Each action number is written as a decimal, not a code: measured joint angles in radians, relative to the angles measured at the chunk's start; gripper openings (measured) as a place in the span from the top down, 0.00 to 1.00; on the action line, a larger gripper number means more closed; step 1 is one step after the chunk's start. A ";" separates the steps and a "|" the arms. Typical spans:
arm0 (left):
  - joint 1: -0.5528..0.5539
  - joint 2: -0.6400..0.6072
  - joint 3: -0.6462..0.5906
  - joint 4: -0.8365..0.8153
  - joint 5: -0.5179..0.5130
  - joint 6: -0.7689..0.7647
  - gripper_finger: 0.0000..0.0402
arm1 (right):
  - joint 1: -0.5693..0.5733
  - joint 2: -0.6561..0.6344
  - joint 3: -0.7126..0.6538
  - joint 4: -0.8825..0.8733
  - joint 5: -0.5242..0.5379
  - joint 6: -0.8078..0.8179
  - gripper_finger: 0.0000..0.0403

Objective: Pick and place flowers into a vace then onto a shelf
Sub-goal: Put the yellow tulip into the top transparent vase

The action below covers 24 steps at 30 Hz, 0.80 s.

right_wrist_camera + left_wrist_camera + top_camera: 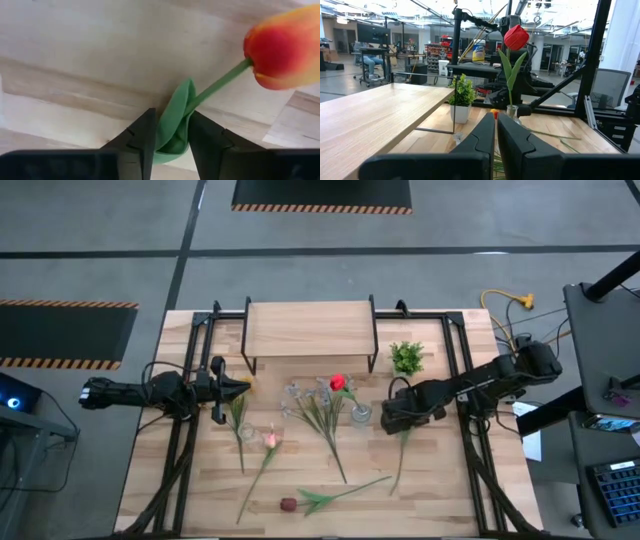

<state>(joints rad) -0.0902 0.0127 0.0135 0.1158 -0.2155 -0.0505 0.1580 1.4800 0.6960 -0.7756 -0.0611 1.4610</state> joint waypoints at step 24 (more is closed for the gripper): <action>0.000 0.000 0.000 0.000 0.000 0.000 0.99 | 0.171 -0.075 0.082 -0.008 0.174 -0.050 0.97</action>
<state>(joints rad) -0.0902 0.0126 0.0135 0.1159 -0.2157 -0.0505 0.3291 1.4046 0.7776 -0.7834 0.1133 1.4109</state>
